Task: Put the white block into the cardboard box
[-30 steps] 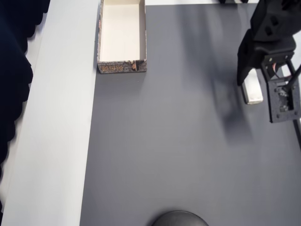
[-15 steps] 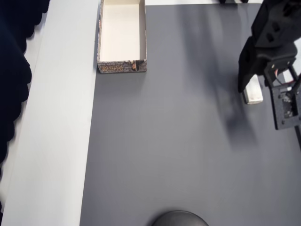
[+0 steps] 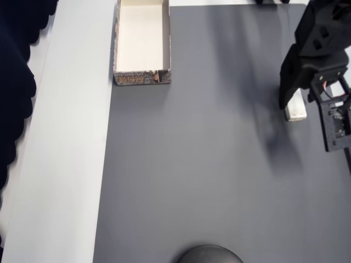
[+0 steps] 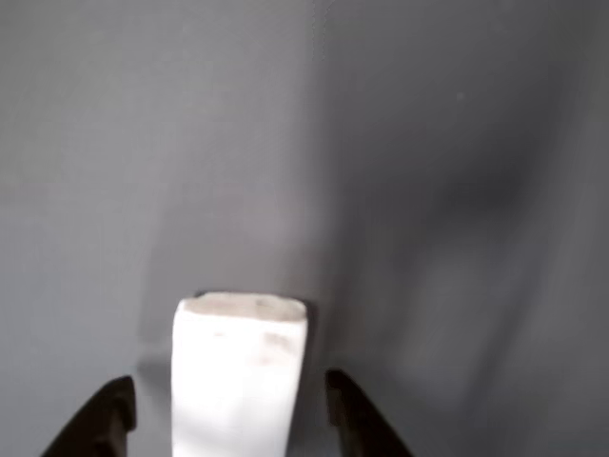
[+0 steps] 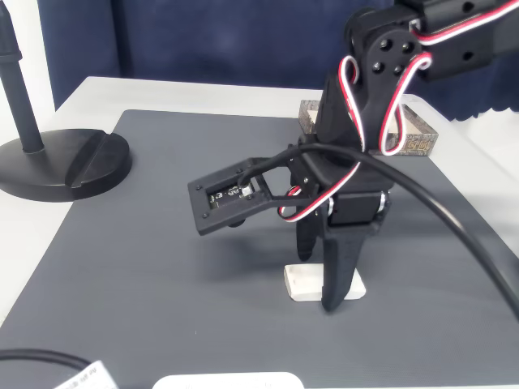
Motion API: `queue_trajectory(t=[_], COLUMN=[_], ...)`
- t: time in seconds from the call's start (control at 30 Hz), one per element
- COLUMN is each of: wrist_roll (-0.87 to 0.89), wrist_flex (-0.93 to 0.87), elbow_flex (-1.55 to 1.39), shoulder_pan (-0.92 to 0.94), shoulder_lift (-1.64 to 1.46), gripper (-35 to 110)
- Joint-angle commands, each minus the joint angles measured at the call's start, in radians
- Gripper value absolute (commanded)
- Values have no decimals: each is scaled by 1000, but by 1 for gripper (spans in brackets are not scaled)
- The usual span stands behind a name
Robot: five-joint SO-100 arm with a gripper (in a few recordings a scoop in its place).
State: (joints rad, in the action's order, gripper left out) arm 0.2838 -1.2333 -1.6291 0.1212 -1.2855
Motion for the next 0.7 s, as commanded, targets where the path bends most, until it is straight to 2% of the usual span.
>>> queue_trajectory(t=[0.0,0.37,0.67], wrist_roll=[11,14,44], wrist_flex=[6,6,6], elbow_flex=[32,40,48], shoulder_pan=[-6,-8,-14], shoulder_lift=[-5,15,29], gripper=[28,28,21])
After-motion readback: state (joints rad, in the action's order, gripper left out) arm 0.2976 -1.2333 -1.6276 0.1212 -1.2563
